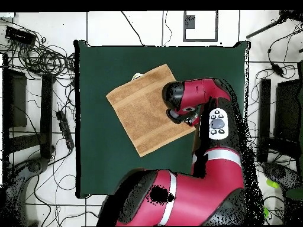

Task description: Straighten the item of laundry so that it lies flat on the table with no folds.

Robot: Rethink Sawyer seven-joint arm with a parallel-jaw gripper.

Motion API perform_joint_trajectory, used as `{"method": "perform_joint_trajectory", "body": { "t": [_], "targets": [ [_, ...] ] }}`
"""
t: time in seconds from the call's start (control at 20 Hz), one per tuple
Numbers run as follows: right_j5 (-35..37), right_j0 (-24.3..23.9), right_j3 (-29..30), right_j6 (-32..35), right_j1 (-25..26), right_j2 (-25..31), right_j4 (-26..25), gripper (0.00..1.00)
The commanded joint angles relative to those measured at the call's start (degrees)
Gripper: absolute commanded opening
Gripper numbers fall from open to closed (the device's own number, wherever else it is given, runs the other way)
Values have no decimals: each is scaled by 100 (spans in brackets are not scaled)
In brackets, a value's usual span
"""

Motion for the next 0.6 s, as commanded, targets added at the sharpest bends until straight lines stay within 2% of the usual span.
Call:
{"method": "perform_joint_trajectory", "body": {
  "t": [0.05, 0.15, 0.35, 0.6],
  "targets": [
    [-518, -2, 1400, -1829, -813, 812, 233, 100],
    [-423, -170, 1765, -2070, -1218, 1162, 581, 100],
    [-160, -571, 2207, -2432, -1684, 1728, 1069, 100],
    [11, -974, 2612, -2808, -2177, 2232, 1224, 100]
  ]
}}
